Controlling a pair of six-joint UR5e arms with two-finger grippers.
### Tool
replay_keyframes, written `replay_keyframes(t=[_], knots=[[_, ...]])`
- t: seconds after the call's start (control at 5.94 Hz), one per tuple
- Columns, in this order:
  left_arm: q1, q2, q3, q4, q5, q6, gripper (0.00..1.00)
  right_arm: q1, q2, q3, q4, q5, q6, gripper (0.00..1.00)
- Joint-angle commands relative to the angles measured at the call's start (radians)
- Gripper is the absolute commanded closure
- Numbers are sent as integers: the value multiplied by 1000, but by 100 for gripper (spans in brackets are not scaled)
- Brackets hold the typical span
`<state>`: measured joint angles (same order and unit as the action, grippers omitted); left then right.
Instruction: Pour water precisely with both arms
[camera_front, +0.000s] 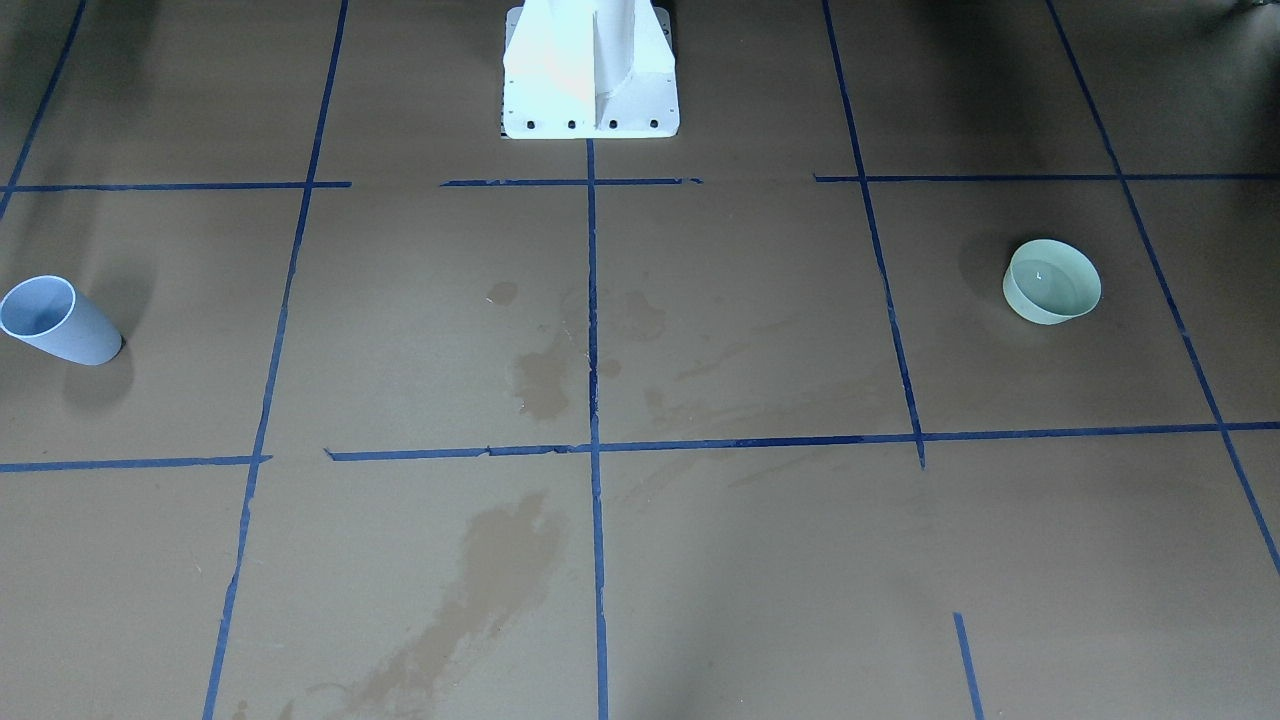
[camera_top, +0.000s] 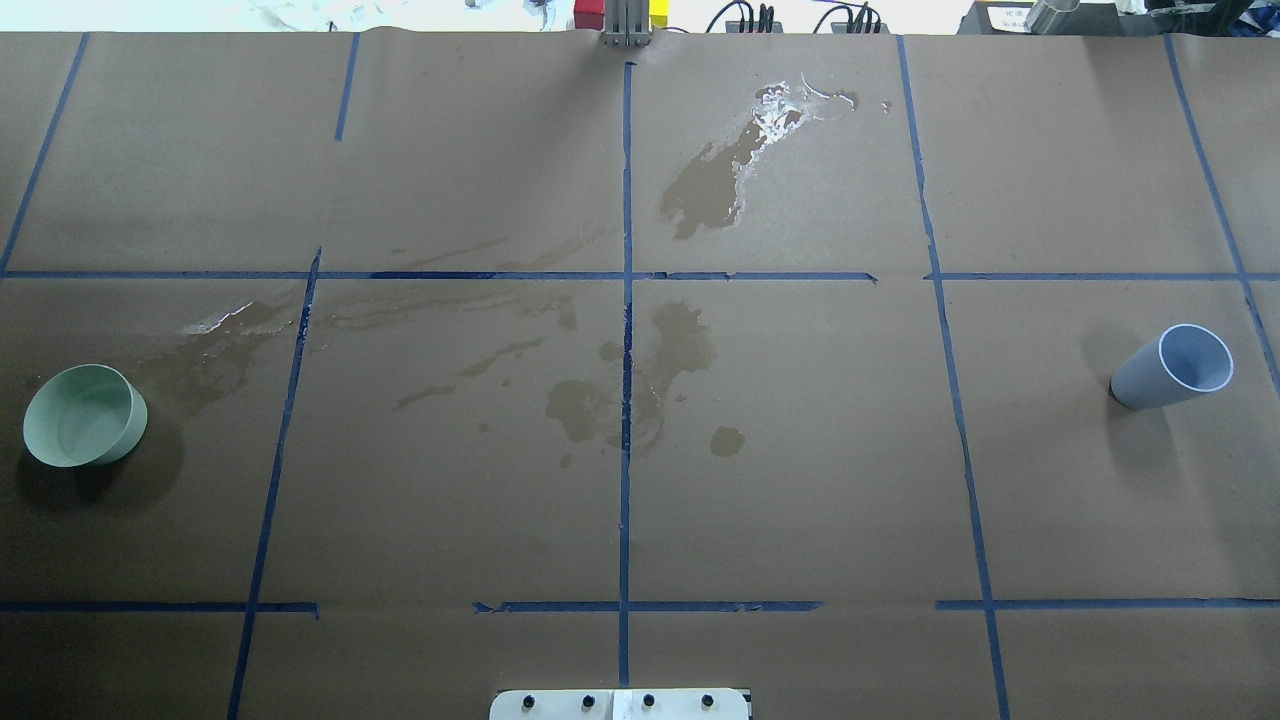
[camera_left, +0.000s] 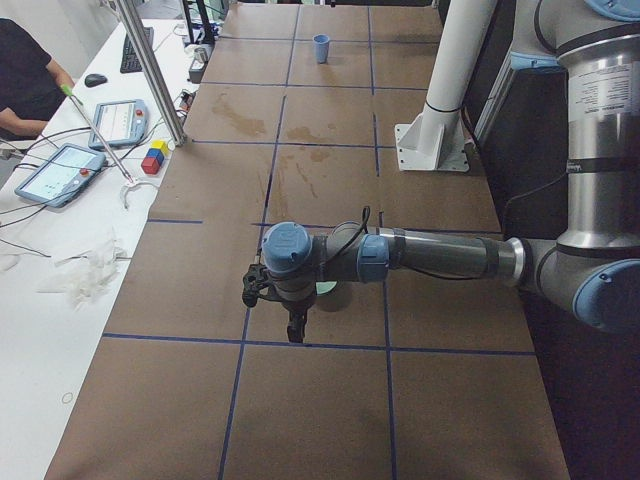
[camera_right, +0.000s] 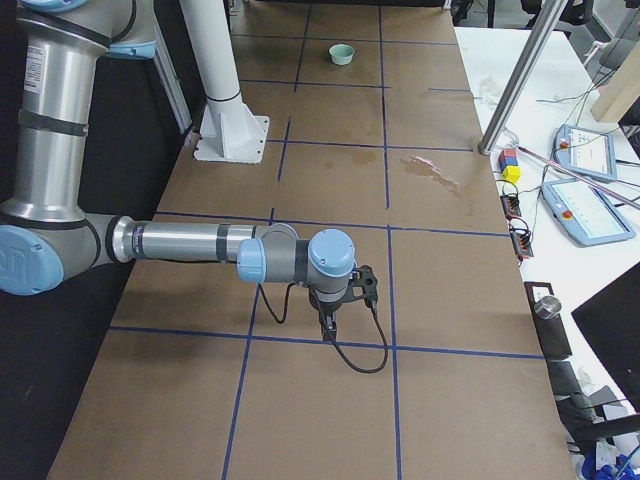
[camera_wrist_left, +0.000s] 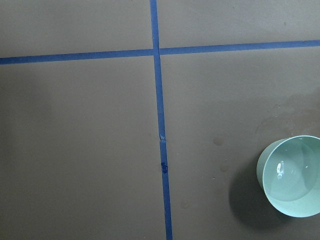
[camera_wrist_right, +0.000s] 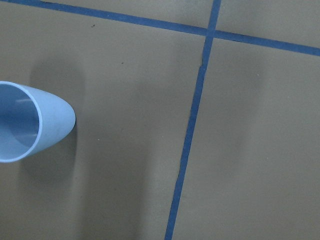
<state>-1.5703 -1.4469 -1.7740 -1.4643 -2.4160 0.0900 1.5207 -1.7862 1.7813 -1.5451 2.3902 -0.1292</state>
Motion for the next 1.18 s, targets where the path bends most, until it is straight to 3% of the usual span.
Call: replay_keyframes(t=[0.0,1.01], knots=[[1,-1,-5,-10,8,4,0,1,-7,4,13,3,11,0],[4,17,-2,-10,12,-1,0,1,-1,16,16,4,11,0]])
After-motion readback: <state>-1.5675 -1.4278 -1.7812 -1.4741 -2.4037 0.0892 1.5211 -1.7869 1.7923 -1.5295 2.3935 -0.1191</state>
